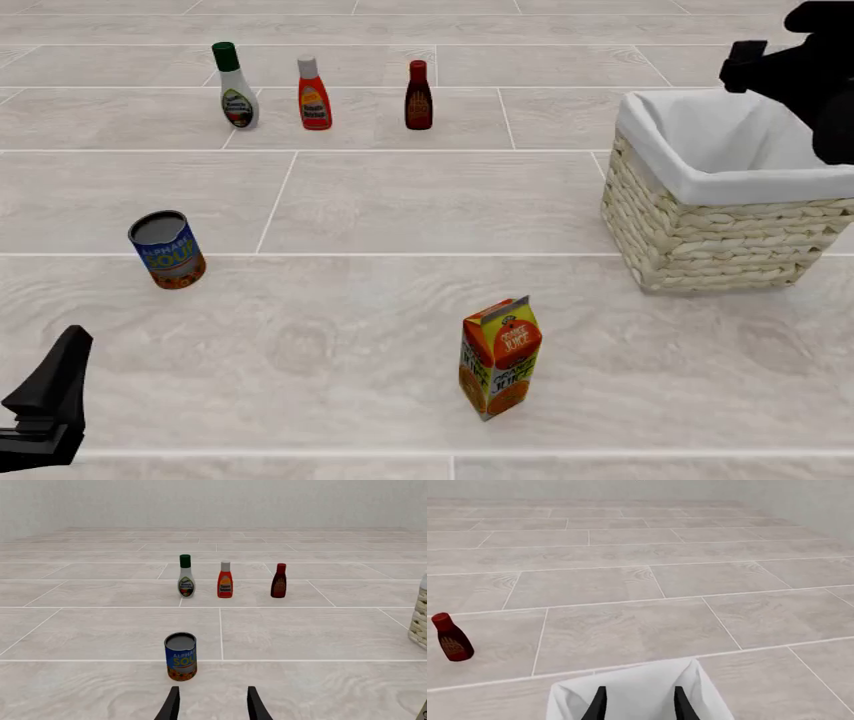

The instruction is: Pick the chocolate pudding and place it in the basket.

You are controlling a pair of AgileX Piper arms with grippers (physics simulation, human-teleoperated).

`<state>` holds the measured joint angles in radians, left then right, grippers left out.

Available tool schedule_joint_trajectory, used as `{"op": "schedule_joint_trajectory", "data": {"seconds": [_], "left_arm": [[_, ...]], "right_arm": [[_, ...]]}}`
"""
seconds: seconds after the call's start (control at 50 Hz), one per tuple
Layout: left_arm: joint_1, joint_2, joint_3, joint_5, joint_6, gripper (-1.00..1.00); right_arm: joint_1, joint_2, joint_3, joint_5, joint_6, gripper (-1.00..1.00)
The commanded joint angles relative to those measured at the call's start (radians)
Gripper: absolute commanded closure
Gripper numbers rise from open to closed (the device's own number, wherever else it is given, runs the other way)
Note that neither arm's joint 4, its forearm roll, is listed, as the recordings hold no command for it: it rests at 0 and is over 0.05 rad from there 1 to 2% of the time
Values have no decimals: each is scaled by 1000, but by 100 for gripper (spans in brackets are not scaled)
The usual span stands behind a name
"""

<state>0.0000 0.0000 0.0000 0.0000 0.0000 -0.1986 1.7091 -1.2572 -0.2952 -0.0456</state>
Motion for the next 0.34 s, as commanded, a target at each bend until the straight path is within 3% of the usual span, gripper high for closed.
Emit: {"op": "schedule_joint_trajectory", "data": {"seconds": [0.02, 0.34], "left_arm": [[0, 0, 0, 0, 0, -100], [0, 0, 0, 0, 0, -100]], "right_arm": [[3, -5, -3, 3, 6, -100], [11, -20, -15, 20, 12, -100]]}}
